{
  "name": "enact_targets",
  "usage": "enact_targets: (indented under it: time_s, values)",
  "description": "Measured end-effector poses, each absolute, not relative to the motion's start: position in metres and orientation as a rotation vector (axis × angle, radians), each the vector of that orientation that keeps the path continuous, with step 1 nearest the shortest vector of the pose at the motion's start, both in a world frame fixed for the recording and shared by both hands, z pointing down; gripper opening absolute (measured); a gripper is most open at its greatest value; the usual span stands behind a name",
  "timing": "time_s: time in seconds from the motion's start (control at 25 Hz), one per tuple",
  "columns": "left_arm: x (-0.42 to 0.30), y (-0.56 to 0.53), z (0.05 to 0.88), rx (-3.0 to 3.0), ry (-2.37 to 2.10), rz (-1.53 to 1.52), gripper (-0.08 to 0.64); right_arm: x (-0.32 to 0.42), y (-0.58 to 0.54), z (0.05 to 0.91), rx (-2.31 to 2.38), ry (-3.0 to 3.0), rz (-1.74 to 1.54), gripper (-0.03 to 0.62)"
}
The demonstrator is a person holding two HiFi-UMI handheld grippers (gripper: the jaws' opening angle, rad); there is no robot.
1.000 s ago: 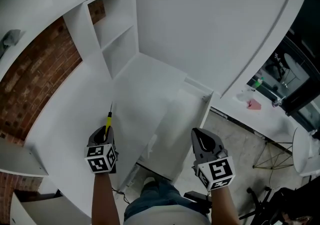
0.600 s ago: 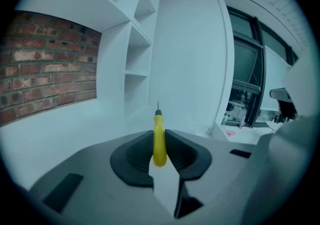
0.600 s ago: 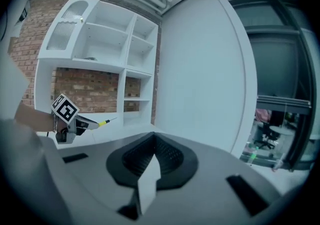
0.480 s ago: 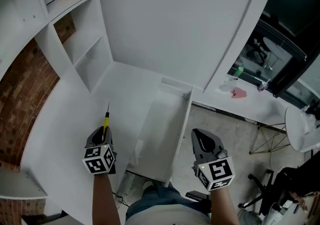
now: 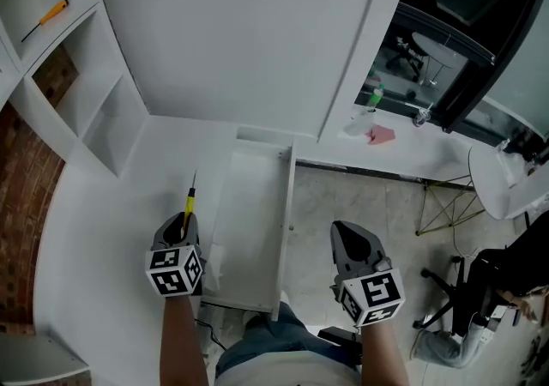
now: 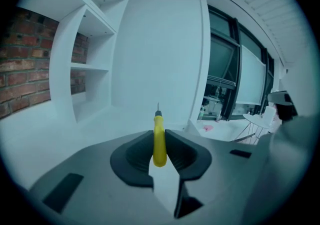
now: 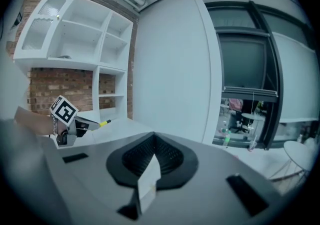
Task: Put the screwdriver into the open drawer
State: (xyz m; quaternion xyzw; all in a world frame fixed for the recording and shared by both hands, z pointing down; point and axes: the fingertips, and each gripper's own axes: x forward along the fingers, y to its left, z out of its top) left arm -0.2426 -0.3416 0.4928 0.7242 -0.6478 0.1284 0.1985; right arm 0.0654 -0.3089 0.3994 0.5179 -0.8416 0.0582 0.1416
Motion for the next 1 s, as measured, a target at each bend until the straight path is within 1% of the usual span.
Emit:
enact_targets:
  time_s: [0.24, 0.4, 0.56, 0.8, 1.0]
  values:
    - [-0.199, -0.354, 0.522, 2.077, -1.672, 0.421, 0.081, 0.075, -0.302, 0.427, 1.503, -2.366, 0.266, 0.011]
    - [-0.167, -0.359, 0.558, 2.043, -1.565, 0.405, 0.081, 0.076, -0.298, 0.449, 1.480, -2.345, 0.327, 0.011]
    - [-0.139, -0.360, 0.601, 2.023, -1.506, 0.475, 0.081, 0.071, -0.293, 0.477, 1.422, -2.325, 0.426, 0.011]
    - [-0.124, -0.358, 0.672, 1.939, -1.488, 0.639, 0.081, 0.051, -0.288, 0.532, 1.307, -2.308, 0.581, 0.011]
    - [-0.119, -0.355, 0.720, 1.877, -1.469, 0.751, 0.081, 0.044, -0.280, 0.564, 1.214, -2.272, 0.609, 0.011]
